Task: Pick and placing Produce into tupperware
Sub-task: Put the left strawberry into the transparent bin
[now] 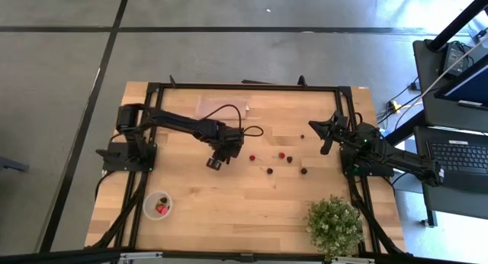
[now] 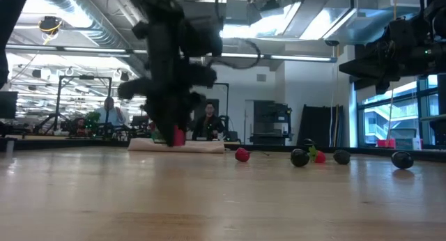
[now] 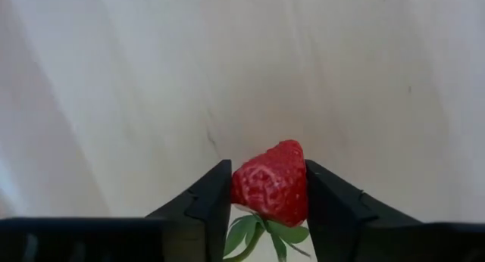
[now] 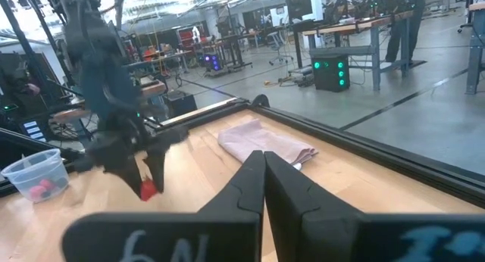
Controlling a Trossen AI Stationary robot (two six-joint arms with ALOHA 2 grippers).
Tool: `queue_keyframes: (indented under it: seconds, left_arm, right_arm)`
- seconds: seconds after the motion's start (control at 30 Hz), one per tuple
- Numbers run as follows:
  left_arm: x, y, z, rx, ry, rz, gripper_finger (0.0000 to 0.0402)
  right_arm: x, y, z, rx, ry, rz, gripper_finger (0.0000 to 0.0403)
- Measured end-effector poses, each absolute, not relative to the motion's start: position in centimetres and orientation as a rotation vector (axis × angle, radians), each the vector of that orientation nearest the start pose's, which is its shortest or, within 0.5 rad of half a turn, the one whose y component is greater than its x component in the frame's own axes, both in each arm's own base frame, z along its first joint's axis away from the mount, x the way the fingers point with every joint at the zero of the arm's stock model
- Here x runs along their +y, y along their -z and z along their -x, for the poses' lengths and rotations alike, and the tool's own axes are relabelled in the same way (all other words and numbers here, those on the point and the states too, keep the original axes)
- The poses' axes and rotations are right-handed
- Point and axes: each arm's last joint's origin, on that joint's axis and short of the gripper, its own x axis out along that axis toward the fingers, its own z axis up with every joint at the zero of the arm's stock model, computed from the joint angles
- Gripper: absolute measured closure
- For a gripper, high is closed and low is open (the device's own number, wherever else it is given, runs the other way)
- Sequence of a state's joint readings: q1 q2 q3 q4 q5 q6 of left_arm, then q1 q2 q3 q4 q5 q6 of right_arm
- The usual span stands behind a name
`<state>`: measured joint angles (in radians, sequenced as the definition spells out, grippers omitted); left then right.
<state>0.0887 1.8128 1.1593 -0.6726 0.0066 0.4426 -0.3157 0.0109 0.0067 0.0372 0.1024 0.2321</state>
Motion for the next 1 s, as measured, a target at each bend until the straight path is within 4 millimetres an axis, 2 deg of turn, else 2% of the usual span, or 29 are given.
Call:
queue_keyframes:
  seconds: [0.2, 0.33, 0.43, 0.63, 0.83, 1.0]
  left_arm:
    - [2.7, -20.9, -31.5, 1.43, 0.197, -0.232, 0.0265]
    - [2.2, -24.1, -29.4, 1.527, 0.161, -0.139, 0.0255]
    - [1.3, -26.3, -27.3, 1.597, 0.166, -0.054, 0.0265]
    - [-1.1, -29.9, -23.2, 1.529, 0.164, 0.157, 0.0274]
    - [-3.9, -32.2, -19.2, 1.432, 0.043, 0.288, 0.0254]
    - [-6.1, -32.1, -16.5, 1.417, -0.063, 0.359, 0.0271]
  right_arm:
    - [-3.3, -16.9, -9.2, -0.088, 0.41, -0.228, 0.0389]
    - [-3.3, -16.9, -9.2, -0.084, 0.411, -0.233, 0.0389]
    - [-3.3, -16.9, -9.2, -0.085, 0.411, -0.236, 0.0389]
    - [-3.3, -16.9, -9.2, -0.085, 0.412, -0.235, 0.0389]
    - [-3.3, -16.9, -9.2, -0.089, 0.412, -0.245, 0.0389]
    - [-3.3, -16.9, -9.2, -0.095, 0.411, -0.251, 0.0389]
